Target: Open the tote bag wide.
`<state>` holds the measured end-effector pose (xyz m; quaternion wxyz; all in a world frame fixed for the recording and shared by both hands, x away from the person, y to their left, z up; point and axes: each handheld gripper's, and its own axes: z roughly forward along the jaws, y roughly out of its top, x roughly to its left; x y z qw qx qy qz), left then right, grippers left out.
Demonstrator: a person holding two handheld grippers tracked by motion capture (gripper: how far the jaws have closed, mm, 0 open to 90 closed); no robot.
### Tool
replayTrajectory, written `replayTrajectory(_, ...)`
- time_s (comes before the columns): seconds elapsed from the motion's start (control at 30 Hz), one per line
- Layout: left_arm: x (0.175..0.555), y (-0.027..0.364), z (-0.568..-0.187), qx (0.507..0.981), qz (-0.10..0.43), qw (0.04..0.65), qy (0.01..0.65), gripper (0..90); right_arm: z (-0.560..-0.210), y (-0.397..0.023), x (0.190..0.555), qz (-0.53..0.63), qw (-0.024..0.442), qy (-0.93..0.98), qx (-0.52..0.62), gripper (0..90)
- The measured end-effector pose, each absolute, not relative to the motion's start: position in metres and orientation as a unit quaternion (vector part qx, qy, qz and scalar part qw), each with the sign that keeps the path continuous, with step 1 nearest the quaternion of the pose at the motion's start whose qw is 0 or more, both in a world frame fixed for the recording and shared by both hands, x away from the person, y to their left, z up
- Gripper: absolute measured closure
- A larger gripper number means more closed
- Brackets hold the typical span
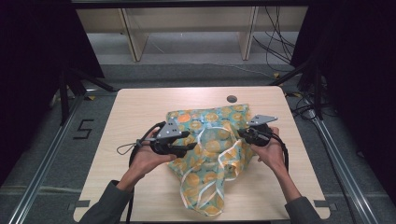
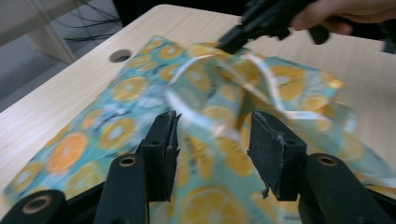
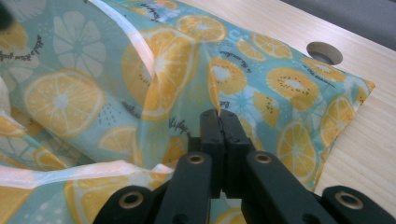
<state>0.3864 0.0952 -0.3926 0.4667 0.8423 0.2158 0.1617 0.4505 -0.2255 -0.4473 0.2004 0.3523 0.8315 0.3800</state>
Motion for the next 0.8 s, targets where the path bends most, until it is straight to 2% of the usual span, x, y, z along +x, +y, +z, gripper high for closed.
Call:
replayTrajectory(0.07,0.381,0.086,-0.395,0.849,0.153,0.461,0.207,52.2,-0.447,-0.225,0.450,0.382,0.201,0.830,0.354,90.0)
replayTrajectory(0.23,0.366,0.068,-0.418,0.882,0.150,0.399,0.202,51.2,-0.446,-0.226,0.450,0.385,0.209,0.829,0.348,90.0)
replayTrajectory(0.47,0.337,0.076,-0.447,0.897,0.213,0.309,0.235,34.8,-0.445,-0.228,0.450,0.381,0.202,0.833,0.347,90.0)
replayTrajectory(0.5,0.337,0.078,-0.453,0.904,0.223,0.289,0.225,34.2,-0.446,-0.228,0.450,0.382,0.210,0.830,0.347,90.0)
replayTrajectory(0.6,0.343,0.075,-0.468,0.908,0.245,0.260,0.218,35.9,-0.446,-0.224,0.449,0.378,0.193,0.834,0.351,90.0)
replayTrajectory(0.73,0.357,0.075,-0.480,0.910,0.274,0.218,0.222,37.6,-0.446,-0.222,0.448,0.380,0.196,0.835,0.346,90.0)
replayTrajectory(0.8,0.363,0.078,-0.482,0.911,0.274,0.216,0.219,43.4,-0.446,-0.222,0.449,0.380,0.199,0.835,0.345,90.0)
